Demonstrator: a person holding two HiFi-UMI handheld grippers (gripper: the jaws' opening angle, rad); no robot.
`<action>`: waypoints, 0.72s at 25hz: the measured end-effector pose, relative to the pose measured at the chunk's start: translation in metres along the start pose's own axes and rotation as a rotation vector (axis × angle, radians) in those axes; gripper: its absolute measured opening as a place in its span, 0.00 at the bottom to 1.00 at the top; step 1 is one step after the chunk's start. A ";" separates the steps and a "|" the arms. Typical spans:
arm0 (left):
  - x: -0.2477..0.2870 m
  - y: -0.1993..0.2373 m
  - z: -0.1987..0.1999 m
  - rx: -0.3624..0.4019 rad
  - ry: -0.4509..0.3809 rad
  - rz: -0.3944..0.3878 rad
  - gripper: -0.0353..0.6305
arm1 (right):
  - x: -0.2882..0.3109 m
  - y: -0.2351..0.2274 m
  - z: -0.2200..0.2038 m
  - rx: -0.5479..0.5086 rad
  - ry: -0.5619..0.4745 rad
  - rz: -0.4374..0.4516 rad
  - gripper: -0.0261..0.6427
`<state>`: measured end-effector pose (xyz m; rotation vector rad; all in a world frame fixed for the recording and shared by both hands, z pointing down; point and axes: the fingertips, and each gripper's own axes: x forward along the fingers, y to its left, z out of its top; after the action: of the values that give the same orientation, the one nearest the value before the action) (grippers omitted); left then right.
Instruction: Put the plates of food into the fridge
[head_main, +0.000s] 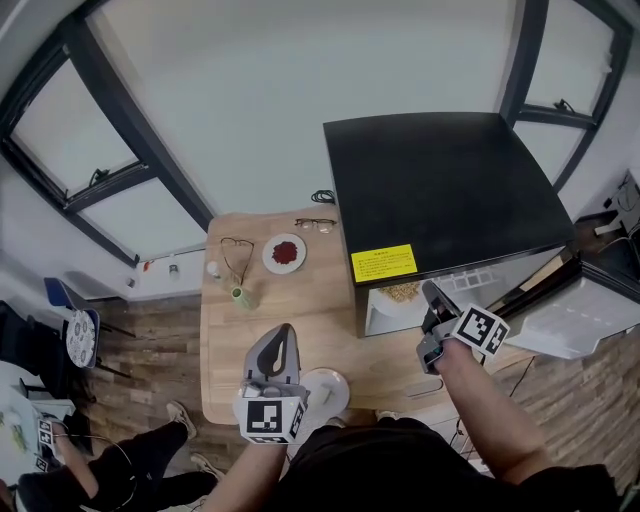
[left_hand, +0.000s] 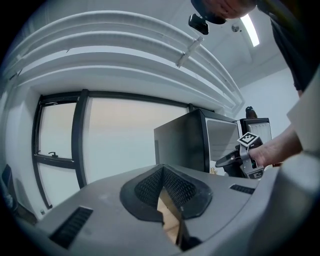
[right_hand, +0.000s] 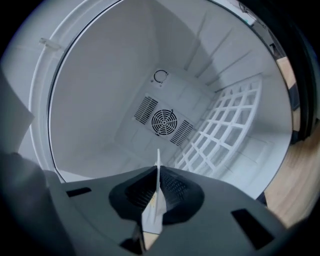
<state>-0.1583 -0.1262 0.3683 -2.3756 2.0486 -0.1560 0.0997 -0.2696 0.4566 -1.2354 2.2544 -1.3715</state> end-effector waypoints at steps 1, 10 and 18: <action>-0.002 0.003 -0.001 0.000 0.007 0.005 0.06 | 0.003 0.000 0.002 -0.026 0.006 -0.011 0.09; -0.011 0.029 -0.003 0.003 0.013 0.068 0.06 | 0.030 -0.011 0.018 -0.349 0.115 -0.168 0.10; -0.025 0.043 0.004 0.013 0.008 0.101 0.06 | 0.047 -0.014 0.015 -0.628 0.208 -0.271 0.18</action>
<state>-0.2043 -0.1081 0.3597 -2.2612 2.1585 -0.1775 0.0867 -0.3177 0.4698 -1.7016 2.8826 -0.9130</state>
